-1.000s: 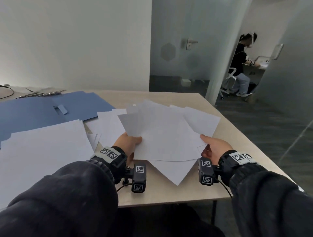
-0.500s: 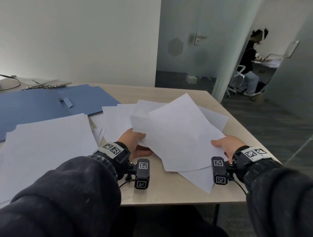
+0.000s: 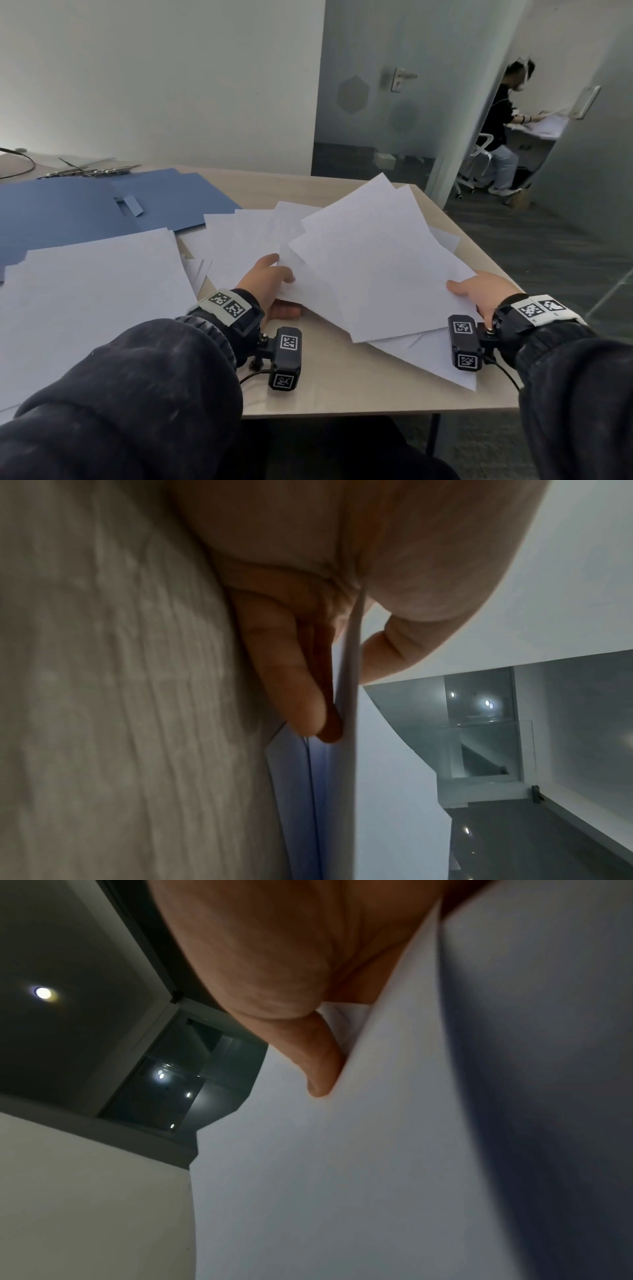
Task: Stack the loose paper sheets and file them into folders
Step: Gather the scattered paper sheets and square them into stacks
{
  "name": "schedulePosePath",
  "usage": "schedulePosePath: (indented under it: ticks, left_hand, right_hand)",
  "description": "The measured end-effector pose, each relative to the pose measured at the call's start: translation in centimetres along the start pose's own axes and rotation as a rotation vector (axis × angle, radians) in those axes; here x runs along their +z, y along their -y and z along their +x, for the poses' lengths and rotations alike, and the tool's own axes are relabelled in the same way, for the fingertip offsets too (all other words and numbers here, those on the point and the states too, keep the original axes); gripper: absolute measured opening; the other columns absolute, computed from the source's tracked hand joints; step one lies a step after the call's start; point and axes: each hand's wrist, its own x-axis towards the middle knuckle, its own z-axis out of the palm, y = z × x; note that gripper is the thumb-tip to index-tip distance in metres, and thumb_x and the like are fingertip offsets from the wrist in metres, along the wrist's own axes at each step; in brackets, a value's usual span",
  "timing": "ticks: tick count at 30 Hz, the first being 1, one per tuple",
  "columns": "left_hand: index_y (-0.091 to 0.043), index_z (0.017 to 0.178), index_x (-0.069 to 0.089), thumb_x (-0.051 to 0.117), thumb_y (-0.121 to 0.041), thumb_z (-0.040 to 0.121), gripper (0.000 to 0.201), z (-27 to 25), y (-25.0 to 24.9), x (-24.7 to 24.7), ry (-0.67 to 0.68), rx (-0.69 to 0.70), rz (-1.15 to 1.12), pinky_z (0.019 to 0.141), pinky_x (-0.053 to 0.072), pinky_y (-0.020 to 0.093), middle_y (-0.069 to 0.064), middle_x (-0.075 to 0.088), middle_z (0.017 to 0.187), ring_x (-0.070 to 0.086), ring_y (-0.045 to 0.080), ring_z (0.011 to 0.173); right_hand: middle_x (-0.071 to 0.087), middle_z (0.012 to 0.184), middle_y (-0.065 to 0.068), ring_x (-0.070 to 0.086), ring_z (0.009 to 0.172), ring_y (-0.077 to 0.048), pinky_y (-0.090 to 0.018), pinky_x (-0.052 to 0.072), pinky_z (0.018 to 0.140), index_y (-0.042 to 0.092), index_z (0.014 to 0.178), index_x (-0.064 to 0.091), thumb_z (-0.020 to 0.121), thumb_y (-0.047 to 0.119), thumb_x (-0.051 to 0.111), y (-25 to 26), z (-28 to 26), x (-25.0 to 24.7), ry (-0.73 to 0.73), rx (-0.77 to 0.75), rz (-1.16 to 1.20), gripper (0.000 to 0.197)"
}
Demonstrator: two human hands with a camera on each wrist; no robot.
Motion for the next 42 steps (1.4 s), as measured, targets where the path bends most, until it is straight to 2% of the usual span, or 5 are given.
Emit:
schedulePosePath:
  ticks: [3,7,17,26,42]
  left_hand:
    - [-0.019,0.099,0.063,0.068,-0.027,0.093,0.011,0.6,0.0,-0.2,-0.065,0.044,0.156,0.097,0.053,0.055,0.007,0.065,0.106,0.065,0.037,0.106]
    - [-0.008,0.092,0.062,0.076,-0.027,0.088,0.024,0.9,-0.1,-0.5,0.005,0.049,0.345,0.064,0.052,0.041,0.014,0.067,0.082,0.060,0.030,0.063]
    - [-0.014,0.108,0.073,0.072,-0.031,0.093,0.022,1.3,0.4,-1.0,0.049,0.188,0.497,0.082,0.060,0.034,0.005,0.076,0.102,0.073,0.026,0.090]
    - [-0.024,0.090,0.071,0.065,-0.022,0.097,0.010,1.5,1.0,-1.5,0.102,0.307,0.494,0.054,0.050,0.017,-0.006,0.073,0.078,0.068,0.011,0.065]
    - [-0.018,0.093,0.075,0.066,-0.012,0.093,0.011,2.0,1.2,-2.1,0.249,0.260,0.479,0.081,0.061,0.036,0.003,0.078,0.090,0.074,0.025,0.084]
  right_hand:
    - [0.074,0.100,-0.022,0.070,0.095,-0.044,-0.063,0.052,0.093,0.009,0.112,0.065,0.091,0.017,0.071,-0.1,-0.4,-0.3,0.079,0.035,0.059,0.023]
    - [0.076,0.099,-0.019,0.071,0.094,-0.042,-0.060,0.053,0.093,0.010,0.105,0.067,0.092,0.016,0.070,-0.2,-0.9,0.2,0.092,-0.029,0.152,0.015]
    - [0.075,0.095,-0.014,0.071,0.089,-0.032,-0.045,0.056,0.088,0.010,0.100,0.070,0.093,0.014,0.070,0.3,-1.5,2.8,0.105,-0.035,0.208,0.008]
    - [0.064,0.120,-0.015,0.063,0.080,-0.029,-0.037,0.053,0.074,0.019,0.128,0.057,0.086,0.006,0.072,0.2,0.0,2.4,-0.008,-0.090,-0.096,0.046]
    - [0.056,0.138,-0.007,0.053,0.127,-0.026,-0.032,0.039,0.101,0.012,0.136,0.059,0.086,0.056,0.070,4.5,-0.5,5.6,0.192,-0.182,-0.863,0.068]
